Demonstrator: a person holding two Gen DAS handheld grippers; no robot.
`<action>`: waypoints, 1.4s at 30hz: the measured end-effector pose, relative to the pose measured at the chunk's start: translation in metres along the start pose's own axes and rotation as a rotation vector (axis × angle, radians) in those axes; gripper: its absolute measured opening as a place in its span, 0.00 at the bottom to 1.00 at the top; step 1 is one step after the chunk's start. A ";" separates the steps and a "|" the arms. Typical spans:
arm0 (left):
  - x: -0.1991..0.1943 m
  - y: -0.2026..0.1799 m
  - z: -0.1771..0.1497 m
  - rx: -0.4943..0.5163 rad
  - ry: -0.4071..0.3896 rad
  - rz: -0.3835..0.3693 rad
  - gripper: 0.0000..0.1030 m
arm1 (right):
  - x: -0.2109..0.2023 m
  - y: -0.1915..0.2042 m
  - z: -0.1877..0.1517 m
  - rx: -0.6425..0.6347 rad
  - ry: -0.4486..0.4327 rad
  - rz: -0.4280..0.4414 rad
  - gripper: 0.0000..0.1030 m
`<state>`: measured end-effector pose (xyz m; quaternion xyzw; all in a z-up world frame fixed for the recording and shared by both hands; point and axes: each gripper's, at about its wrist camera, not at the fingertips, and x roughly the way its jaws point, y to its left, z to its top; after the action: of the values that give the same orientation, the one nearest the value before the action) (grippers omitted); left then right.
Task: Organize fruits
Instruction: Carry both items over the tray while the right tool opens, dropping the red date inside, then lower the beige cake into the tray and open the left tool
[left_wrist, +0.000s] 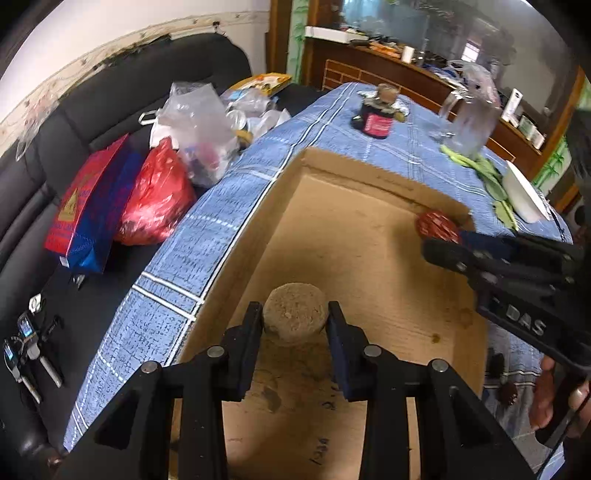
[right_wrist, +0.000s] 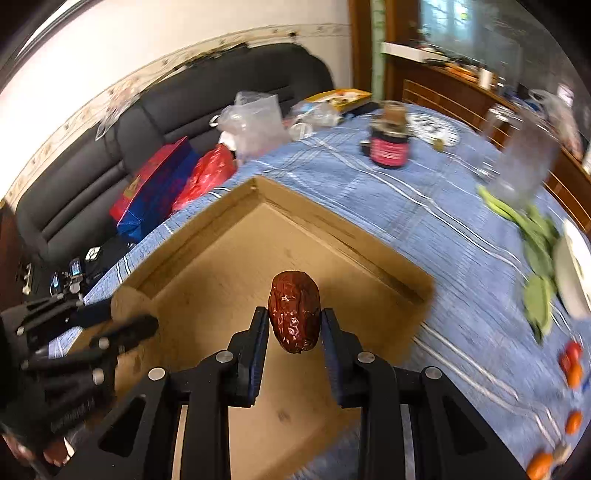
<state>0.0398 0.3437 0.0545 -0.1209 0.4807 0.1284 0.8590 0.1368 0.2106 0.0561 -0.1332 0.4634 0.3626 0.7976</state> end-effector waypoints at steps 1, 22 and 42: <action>0.005 0.003 -0.001 -0.010 0.009 0.003 0.33 | 0.008 0.004 0.004 -0.016 0.009 0.014 0.30; 0.040 0.011 0.011 -0.051 0.038 0.041 0.33 | 0.072 -0.002 0.037 -0.055 0.100 0.026 0.30; 0.005 -0.001 -0.010 -0.030 0.023 0.090 0.52 | 0.010 -0.010 0.006 -0.024 0.054 -0.013 0.39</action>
<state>0.0345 0.3396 0.0454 -0.1136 0.4935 0.1728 0.8448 0.1503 0.2116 0.0492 -0.1553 0.4794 0.3590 0.7856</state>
